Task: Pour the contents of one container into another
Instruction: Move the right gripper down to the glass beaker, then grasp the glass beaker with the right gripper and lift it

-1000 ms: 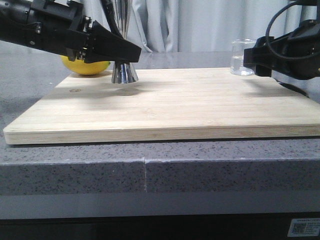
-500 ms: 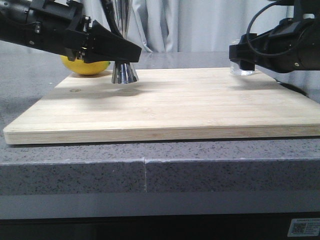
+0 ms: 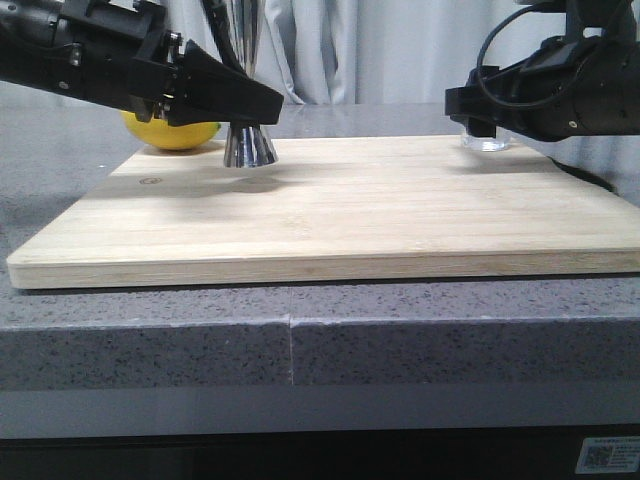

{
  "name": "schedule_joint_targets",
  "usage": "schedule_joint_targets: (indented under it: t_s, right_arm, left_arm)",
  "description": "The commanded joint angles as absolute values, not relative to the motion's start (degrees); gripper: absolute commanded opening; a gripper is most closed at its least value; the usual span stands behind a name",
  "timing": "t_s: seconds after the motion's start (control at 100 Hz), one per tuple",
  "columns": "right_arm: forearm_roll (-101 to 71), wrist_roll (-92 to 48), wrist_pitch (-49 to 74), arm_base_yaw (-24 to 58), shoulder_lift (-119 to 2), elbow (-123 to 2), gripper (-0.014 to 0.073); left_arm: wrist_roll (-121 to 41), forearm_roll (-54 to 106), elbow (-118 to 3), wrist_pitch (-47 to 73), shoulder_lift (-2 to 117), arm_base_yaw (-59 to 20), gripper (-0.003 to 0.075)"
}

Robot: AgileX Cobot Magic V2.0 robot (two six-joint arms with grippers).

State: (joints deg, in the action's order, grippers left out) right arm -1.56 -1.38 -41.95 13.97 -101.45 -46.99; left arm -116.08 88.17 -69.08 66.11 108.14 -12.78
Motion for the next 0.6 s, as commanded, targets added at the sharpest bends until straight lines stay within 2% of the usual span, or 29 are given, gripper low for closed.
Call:
schedule_joint_targets:
  t_s: [0.0, 0.09, 0.59]
  right_arm:
    - [-0.83, -1.35, -46.18, 13.94, -99.14, -48.75, 0.0435]
    - [-0.75, -1.35, -45.67, 13.94, -99.14, -48.75, 0.0414]
    - [-0.75, -1.35, -45.92, 13.94, -101.46, -48.75, 0.0414]
  left_arm:
    - [-116.16, 92.02, -70.72, 69.85, 104.74, -13.21, -0.0011]
    - [-116.16, 92.02, -70.72, 70.16, 104.74, -13.21, -0.0011]
    - [-116.16, 92.02, -70.72, 71.17, 104.74, -13.21, -0.0011]
